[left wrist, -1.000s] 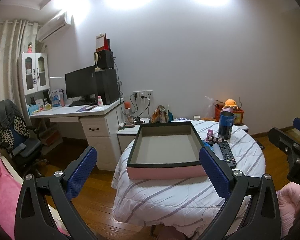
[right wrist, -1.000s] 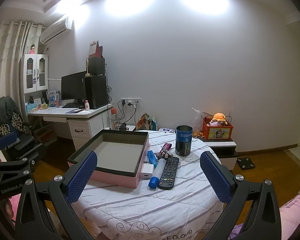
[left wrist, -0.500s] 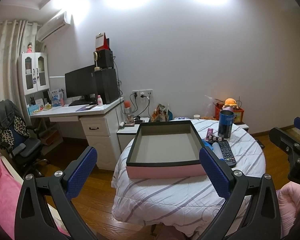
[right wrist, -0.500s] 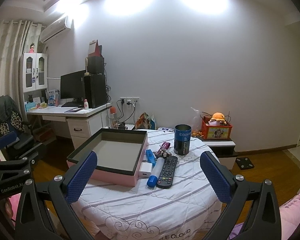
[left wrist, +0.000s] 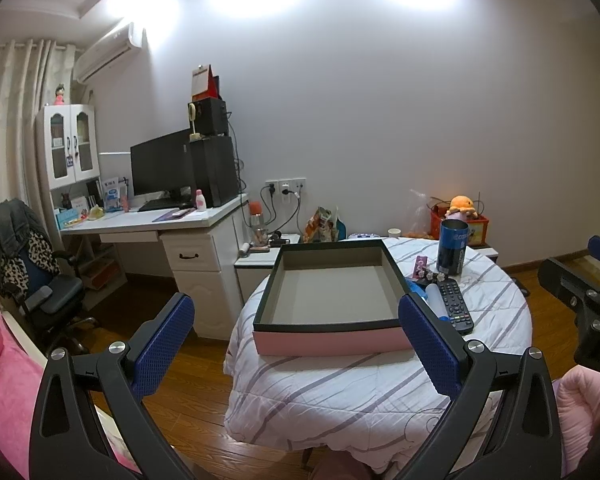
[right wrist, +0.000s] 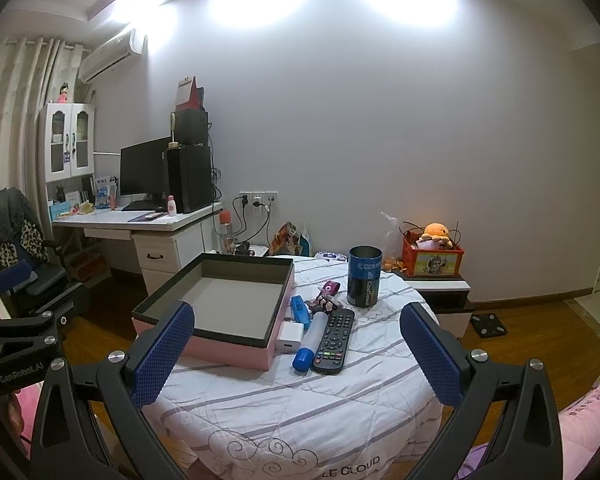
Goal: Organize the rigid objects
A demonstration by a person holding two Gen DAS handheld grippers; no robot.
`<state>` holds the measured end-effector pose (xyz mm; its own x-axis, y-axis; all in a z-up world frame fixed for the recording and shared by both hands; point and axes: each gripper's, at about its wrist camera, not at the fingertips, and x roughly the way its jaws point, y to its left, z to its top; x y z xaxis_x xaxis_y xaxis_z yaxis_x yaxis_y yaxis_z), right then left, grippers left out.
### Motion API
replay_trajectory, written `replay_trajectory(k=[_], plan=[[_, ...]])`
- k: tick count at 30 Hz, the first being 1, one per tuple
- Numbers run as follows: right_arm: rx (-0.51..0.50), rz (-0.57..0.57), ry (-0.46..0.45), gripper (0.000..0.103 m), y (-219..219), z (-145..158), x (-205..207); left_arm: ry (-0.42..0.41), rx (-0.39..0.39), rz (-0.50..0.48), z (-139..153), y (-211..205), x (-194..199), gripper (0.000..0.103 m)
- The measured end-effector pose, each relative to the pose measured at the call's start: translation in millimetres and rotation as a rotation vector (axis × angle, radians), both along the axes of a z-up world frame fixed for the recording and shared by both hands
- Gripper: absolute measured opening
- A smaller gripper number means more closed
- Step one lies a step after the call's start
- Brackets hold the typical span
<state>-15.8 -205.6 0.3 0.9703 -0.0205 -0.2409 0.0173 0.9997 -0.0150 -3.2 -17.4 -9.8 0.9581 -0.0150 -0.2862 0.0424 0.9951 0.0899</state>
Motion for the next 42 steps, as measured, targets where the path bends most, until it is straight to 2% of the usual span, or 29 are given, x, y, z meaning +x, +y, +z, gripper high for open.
replay_trajectory(k=[42], plan=[[-0.015, -0.013, 0.043, 0.103, -0.8, -5.6, 6.2, 0.005, 0.005, -0.002, -2.1, -0.4, 0.5, 0.103]])
